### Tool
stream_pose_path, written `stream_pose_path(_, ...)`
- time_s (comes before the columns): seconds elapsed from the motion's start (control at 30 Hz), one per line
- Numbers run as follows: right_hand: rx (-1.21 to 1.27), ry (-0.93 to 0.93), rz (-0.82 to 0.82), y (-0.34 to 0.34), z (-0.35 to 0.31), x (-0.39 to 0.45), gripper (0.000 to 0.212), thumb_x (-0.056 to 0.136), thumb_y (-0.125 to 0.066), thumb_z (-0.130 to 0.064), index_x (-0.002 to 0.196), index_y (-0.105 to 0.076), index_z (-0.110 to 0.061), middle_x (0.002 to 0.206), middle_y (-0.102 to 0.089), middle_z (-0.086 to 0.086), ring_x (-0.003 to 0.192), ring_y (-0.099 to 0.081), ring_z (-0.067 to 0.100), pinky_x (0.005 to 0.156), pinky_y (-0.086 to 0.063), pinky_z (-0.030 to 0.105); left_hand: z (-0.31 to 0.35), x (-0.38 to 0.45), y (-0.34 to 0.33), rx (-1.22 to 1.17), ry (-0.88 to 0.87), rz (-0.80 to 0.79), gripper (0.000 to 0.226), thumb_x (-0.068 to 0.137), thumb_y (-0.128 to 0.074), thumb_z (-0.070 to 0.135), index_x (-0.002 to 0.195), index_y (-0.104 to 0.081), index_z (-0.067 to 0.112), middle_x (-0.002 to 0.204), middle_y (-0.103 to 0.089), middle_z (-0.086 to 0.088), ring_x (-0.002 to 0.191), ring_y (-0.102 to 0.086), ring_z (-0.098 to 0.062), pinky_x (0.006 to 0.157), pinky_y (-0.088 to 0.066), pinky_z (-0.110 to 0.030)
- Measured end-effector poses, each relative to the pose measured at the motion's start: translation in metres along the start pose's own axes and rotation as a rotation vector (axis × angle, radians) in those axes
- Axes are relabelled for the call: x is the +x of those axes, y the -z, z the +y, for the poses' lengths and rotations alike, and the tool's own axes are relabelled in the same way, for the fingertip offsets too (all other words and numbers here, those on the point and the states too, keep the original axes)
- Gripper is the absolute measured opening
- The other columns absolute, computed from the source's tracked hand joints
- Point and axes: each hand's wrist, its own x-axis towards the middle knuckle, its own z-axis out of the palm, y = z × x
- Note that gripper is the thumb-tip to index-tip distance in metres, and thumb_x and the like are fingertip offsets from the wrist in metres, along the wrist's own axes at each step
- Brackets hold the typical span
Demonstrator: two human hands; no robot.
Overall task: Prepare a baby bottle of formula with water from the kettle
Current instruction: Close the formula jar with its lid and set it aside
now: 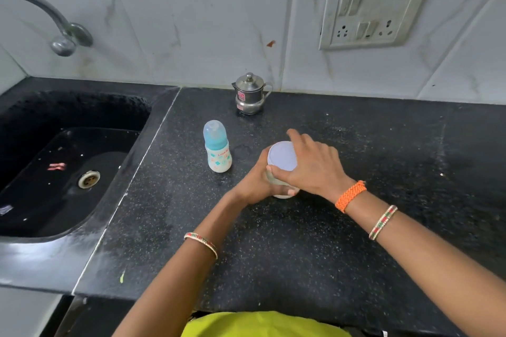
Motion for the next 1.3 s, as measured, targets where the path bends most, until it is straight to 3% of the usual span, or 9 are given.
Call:
stream_pose_path(0.1, 0.113, -0.140, -0.098, 0.010, 0.013, 0.008, 0.078, 0.072, -0.045, -0.077, 0.124, -0.046, -0.020, 0.117, -0.060, 0.010, 0.100, -0.061, 0.036, 0.073, -0.045, 0.039, -0.007, -0.005, 0.016, -0.008, 0.097, -0.084, 0.101, 0.079, -0.067, -0.008, 0.150, 0.001, 0.017, 0.155, -0.021, -0.008, 0.143, -0.024, -0.022, 0.114, -0.029, -0.037)
stream_pose_path(0.3, 0.346, -0.188, -0.127, 0.044, 0.042, 0.067, 0.061, 0.073, -0.060, -0.067, 0.107, -0.063, -0.017, 0.106, -0.066, 0.008, 0.089, -0.061, 0.027, 0.072, -0.050, 0.034, -0.009, 0.009, 0.032, -0.073, 0.145, 0.169, 0.060, 0.086, -0.043, -0.020, 0.139, -0.035, 0.007, 0.144, -0.044, -0.011, 0.132, -0.044, -0.023, 0.095, -0.043, -0.019)
stream_pose_path(0.4, 0.354, -0.178, -0.124, 0.046, 0.050, 0.112, 0.062, 0.074, -0.065, -0.060, 0.119, -0.058, -0.018, 0.120, -0.061, 0.010, 0.101, -0.058, 0.031, 0.077, -0.045, 0.032, 0.007, 0.036, 0.036, -0.122, 0.065, 0.278, 0.057, 0.085, -0.042, -0.021, 0.136, -0.040, 0.005, 0.141, -0.047, -0.013, 0.130, -0.045, -0.024, 0.087, -0.049, -0.016)
stream_pose_path(0.53, 0.265, -0.130, -0.256, 0.035, 0.058, 0.168, 0.073, 0.075, -0.070, -0.048, 0.138, -0.042, -0.022, 0.140, -0.045, 0.014, 0.124, -0.045, 0.035, 0.094, -0.039, 0.035, 0.025, 0.079, 0.042, -0.214, -0.009, 0.387, 0.058, 0.081, -0.042, -0.023, 0.134, -0.040, 0.001, 0.140, -0.046, -0.016, 0.132, -0.045, -0.026, 0.101, -0.041, -0.029)
stream_pose_path(0.83, 0.225, -0.087, -0.395, 0.003, 0.073, 0.237, 0.075, 0.074, -0.072, -0.038, 0.141, -0.041, -0.021, 0.144, -0.044, 0.009, 0.129, -0.042, 0.032, 0.100, -0.039, 0.038, 0.034, 0.140, 0.053, -0.356, -0.010, 0.490, 0.058, 0.082, -0.046, -0.020, 0.134, -0.041, 0.003, 0.140, -0.048, -0.015, 0.132, -0.043, -0.022, 0.108, -0.036, -0.027)
stream_pose_path(1.0, 0.193, -0.076, -0.394, -0.009, 0.068, 0.230, 0.083, 0.079, -0.067, -0.041, 0.148, -0.024, -0.021, 0.146, -0.036, 0.016, 0.130, -0.038, 0.038, 0.104, -0.037, 0.045, 0.060, 0.139, 0.053, -0.457, -0.064, 0.532, 0.055, 0.082, -0.049, -0.019, 0.131, -0.046, 0.005, 0.134, -0.054, -0.010, 0.127, -0.048, -0.017, 0.095, -0.047, -0.018)
stream_pose_path(1.13, 0.249, -0.240, -0.114, -0.002, 0.052, 0.199, 0.080, 0.083, -0.061, -0.040, 0.147, -0.018, -0.016, 0.143, -0.034, 0.019, 0.131, -0.033, 0.042, 0.108, -0.024, 0.058, 0.098, 0.107, 0.066, -0.648, -0.185, 0.555, 0.044, 0.079, -0.055, -0.014, 0.118, -0.056, 0.007, 0.119, -0.063, -0.011, 0.117, -0.057, -0.022, 0.103, -0.045, -0.042)
stream_pose_path(1.23, 0.415, -0.195, 0.174, 0.000, 0.027, 0.161, 0.057, 0.083, -0.060, -0.026, 0.134, -0.041, -0.011, 0.125, -0.052, 0.015, 0.116, -0.048, 0.035, 0.099, -0.038, 0.048, 0.115, 0.059, 0.094, -0.698, -0.377, 0.536, 0.032, 0.080, -0.056, -0.005, 0.108, -0.060, 0.011, 0.097, -0.071, -0.005, 0.094, -0.067, -0.021, 0.080, -0.057, -0.034)
stream_pose_path(1.3, 0.658, -0.146, 0.151, -0.007, 0.003, 0.130, 0.048, 0.079, -0.062, -0.020, 0.125, -0.049, -0.014, 0.113, -0.058, 0.007, 0.106, -0.055, 0.025, 0.093, -0.045, 0.040, 0.113, 0.025, 0.117, -0.616, -0.425, 0.575, 0.028, 0.082, -0.052, -0.003, 0.103, -0.062, 0.012, 0.086, -0.073, -0.002, 0.080, -0.069, -0.017, 0.071, -0.057, -0.031)
